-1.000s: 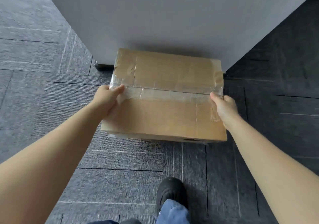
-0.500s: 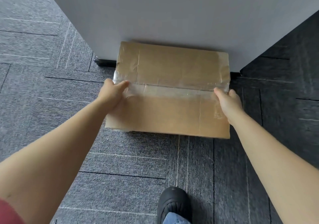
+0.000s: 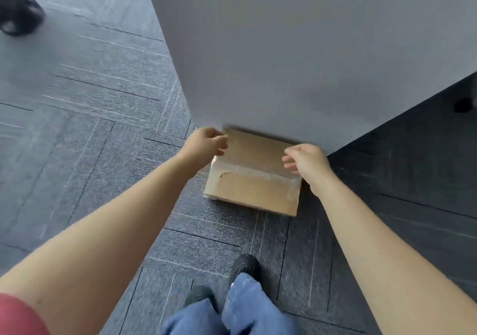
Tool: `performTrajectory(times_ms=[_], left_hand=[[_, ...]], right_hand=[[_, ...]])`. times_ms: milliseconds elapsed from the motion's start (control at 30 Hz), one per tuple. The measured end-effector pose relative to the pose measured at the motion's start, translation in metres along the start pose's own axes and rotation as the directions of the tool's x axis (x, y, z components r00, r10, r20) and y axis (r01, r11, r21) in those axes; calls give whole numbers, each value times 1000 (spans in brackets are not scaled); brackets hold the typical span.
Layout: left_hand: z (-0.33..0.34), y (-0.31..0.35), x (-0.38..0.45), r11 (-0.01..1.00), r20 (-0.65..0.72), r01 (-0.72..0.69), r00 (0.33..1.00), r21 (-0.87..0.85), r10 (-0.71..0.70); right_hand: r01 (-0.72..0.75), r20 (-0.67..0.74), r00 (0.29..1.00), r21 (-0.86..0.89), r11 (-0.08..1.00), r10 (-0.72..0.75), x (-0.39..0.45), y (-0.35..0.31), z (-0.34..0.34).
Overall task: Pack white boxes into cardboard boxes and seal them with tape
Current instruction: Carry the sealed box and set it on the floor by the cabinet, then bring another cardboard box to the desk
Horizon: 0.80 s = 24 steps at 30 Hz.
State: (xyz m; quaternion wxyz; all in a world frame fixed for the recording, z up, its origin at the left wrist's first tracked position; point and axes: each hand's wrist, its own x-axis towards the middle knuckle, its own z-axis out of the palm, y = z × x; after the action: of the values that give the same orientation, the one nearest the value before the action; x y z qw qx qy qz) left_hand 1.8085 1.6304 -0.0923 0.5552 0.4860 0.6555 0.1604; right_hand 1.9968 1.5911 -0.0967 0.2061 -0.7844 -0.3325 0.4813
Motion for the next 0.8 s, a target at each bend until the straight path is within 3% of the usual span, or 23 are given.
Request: performTrajectory(times_ms=[267,433,633,800], left_hand=[[-170,129,-192,996,-183,-30,983,-80,14],[-260,151,-285,988,-396,-91,918,-126,34],[-311,119,-409,965,-654,-109,753,-238,-76],[-318,80,-526,933,-833,-136,505,-334,-225]], right_hand=[[199,115,972,53,979,-204,-179,-204,-36],[407,257,876,64,911,-409,-263,-296,-7],[573,527,672,75,816,-520,-353,-347,59],[686,717,443,114,719,-538,-444,-356,114]])
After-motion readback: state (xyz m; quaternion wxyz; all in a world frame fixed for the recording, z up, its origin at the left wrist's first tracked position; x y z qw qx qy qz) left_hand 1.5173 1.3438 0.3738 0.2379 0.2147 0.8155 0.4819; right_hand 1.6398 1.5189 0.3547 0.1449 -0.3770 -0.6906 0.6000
